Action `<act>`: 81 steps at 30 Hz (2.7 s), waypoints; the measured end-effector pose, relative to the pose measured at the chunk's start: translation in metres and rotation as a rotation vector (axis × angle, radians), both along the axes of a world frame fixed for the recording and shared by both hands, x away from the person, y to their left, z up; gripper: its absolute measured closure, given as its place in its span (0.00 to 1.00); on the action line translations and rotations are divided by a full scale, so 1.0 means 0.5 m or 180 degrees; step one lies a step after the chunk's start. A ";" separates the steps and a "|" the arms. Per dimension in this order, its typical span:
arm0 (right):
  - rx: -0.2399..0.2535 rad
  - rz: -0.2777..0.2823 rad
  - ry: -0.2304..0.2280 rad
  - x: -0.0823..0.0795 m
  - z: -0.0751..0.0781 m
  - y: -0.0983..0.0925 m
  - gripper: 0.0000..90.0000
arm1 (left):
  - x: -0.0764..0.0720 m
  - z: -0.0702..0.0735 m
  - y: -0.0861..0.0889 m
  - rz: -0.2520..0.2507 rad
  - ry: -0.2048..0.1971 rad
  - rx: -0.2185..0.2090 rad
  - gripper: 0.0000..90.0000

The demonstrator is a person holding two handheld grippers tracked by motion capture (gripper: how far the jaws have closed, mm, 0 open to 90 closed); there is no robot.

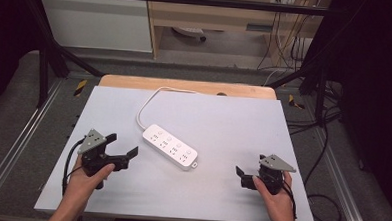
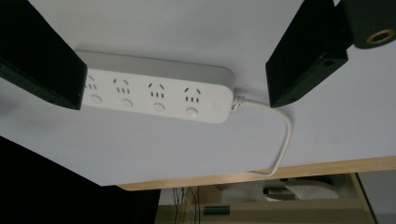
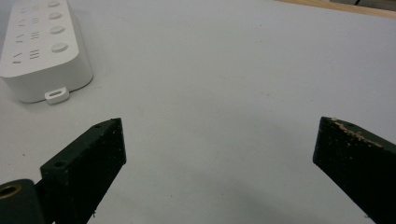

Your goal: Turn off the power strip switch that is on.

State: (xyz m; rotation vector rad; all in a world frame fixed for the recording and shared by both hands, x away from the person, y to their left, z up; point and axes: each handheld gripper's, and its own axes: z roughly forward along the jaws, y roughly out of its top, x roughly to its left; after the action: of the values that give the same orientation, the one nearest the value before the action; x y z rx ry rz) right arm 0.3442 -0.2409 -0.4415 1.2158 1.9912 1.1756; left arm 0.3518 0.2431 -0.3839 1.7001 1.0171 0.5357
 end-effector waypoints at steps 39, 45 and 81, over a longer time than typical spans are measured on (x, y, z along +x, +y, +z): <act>0.0067 0.0013 -0.0069 -0.005 0.009 -0.005 0.04 | 0.110 -0.018 -0.107 -0.0087 0.0128 0.0079 0.09; 0.0071 0.0023 -0.0067 -0.005 0.010 -0.004 0.04 | 0.124 -0.027 -0.104 -0.0040 0.0171 0.0085 0.09; 0.0093 0.0026 -0.0058 -0.007 0.012 -0.006 0.04 | 0.141 -0.042 -0.140 -0.0259 0.0152 -0.0013 0.60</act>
State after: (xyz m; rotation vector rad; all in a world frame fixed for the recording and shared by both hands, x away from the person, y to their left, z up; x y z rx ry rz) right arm 0.3406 -0.2439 -0.4358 1.2083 1.9737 1.2196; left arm 0.4224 0.1730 -0.4049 1.7499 0.9776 0.4420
